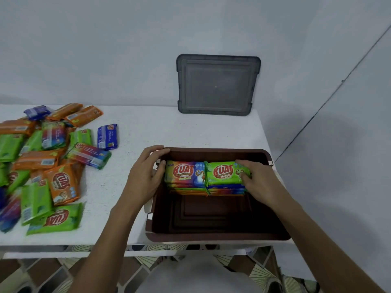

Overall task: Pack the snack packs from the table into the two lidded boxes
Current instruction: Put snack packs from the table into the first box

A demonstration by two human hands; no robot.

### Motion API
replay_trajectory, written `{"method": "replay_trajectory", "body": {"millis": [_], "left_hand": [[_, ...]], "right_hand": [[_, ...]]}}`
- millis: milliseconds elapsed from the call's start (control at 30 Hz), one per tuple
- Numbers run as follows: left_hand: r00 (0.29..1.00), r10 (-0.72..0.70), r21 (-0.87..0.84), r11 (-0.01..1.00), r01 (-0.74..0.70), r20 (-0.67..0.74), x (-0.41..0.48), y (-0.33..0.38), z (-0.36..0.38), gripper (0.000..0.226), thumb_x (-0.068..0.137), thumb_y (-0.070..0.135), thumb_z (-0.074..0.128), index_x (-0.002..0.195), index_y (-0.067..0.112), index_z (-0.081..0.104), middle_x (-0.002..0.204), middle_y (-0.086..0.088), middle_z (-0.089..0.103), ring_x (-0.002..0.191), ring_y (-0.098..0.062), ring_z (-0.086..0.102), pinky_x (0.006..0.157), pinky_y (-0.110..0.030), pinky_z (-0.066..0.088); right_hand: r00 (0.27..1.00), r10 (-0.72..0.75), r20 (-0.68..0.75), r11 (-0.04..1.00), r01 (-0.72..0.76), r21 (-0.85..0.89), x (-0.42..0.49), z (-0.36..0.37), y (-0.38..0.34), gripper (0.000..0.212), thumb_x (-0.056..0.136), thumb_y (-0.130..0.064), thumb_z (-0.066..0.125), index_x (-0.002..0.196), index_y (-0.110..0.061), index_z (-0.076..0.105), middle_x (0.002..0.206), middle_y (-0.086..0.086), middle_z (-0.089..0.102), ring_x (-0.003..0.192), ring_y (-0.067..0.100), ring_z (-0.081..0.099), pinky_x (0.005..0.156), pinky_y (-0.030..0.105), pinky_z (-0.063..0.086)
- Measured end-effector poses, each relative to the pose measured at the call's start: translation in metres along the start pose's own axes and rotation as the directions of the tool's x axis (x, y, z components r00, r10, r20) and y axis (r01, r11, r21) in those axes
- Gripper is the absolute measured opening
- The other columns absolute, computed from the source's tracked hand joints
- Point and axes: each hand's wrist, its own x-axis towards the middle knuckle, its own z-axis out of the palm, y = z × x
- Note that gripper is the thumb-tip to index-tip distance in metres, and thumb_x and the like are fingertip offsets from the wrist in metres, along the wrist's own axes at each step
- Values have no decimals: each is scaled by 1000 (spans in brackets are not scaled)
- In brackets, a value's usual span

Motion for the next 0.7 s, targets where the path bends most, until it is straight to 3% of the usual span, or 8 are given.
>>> {"method": "replay_trajectory", "body": {"millis": [167,367,500,600,700], "left_hand": [[1000,9,12,1000,-9,-17,-1,2,0,33,97,10,53,128,16,62,135,-1,54,114,-8,52,88,-21,45],[1000,-15,9,1000,15,-19,-2,4,0,33,98,13,53,129,18,62,137,1,53,107,2,47,87,-19,44],[999,-31,-15,999,31,-25,-2,5,0,33,98,13,52,129,18,62,137,1,52,107,1,48,88,-24,48],[998,-51,-58,997,50,-25,-3,5,2,32,99,15,51,129,19,62,137,1,52,110,2,47,87,-14,46],[999,-53,-128,990,52,-5,-6,3,-2,32,100,18,51,130,19,61,138,4,51,114,2,48,83,-1,40]], "right_hand": [[1000,0,9,996,1,-90,-1,3,-2,42,101,-18,45,143,-17,46,126,12,54,114,22,54,80,19,37],[1000,-21,-19,992,19,-122,-6,5,-4,40,100,-18,46,141,-18,46,123,13,56,111,25,55,77,24,39],[997,-42,-72,987,30,-160,-13,5,-7,41,100,-25,46,140,-18,44,121,12,54,107,22,55,75,23,40],[991,-81,-109,983,61,-175,-16,4,-14,41,98,-30,47,138,-20,46,125,10,52,111,21,52,82,28,47],[980,-162,-111,980,147,-135,-18,6,-31,40,97,-31,51,137,-23,49,130,5,50,116,15,47,81,20,41]]}}
